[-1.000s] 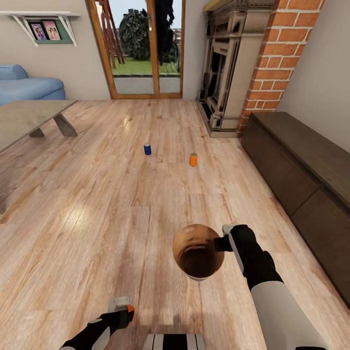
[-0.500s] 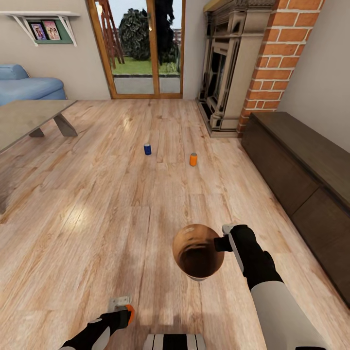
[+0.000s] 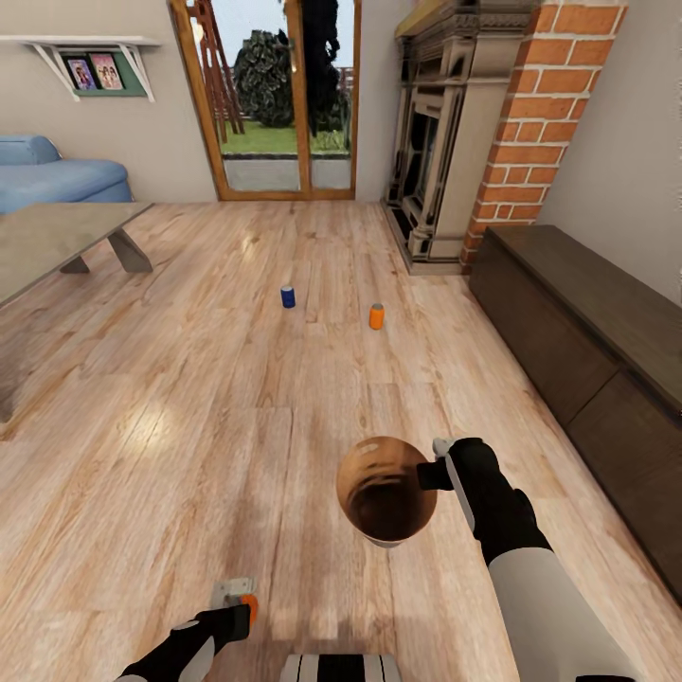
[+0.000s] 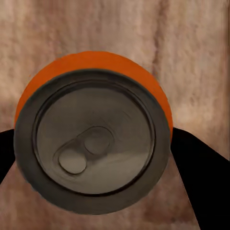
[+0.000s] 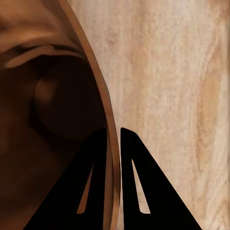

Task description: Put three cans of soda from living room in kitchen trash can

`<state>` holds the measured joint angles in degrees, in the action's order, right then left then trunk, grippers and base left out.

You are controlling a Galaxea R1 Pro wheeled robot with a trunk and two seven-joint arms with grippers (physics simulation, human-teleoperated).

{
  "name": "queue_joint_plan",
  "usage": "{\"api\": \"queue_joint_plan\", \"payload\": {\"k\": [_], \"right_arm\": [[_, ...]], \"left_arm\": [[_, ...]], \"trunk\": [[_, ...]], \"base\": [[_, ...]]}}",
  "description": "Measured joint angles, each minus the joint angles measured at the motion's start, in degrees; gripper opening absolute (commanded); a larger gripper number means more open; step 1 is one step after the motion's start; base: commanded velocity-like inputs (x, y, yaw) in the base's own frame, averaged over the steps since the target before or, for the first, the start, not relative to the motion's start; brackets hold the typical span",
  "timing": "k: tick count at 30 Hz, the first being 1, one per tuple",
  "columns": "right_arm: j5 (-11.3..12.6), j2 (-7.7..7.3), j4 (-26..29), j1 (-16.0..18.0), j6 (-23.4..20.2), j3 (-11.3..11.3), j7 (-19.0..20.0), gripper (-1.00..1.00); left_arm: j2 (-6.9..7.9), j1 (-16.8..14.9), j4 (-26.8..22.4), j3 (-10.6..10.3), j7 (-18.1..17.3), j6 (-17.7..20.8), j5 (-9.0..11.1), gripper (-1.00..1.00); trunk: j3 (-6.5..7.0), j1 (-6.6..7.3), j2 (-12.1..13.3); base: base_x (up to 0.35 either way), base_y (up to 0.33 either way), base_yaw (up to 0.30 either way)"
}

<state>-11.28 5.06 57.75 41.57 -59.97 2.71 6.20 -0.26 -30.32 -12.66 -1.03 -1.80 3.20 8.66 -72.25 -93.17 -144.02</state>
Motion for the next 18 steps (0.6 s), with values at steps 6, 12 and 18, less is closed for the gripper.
{"api": "queue_joint_plan", "payload": {"k": [6,12,18], "right_arm": [[-0.07,-0.03,0.0,0.0,0.0,0.0,0.0,-1.0],[-0.05,-0.06,-0.05,0.0,0.0,0.0,0.01,-1.0],[-0.06,-0.06,-0.08,0.0,0.0,0.05,-0.01,-1.0]], "left_arm": [[0.0,-0.02,-0.07,0.01,-0.03,0.04,0.02,-1.0],[0.23,-0.07,-0.53,0.06,-0.32,0.29,0.24,-1.0],[0.19,-0.08,-0.86,0.19,-0.34,1.93,0.38,-1.0]], "trunk": [[1.33,0.15,0.08],[2.66,0.31,0.16],[3.99,0.46,0.24]], "base": [[0.0,0.0,0.0],[0.0,0.0,0.0],[0.0,0.0,0.0]]}}
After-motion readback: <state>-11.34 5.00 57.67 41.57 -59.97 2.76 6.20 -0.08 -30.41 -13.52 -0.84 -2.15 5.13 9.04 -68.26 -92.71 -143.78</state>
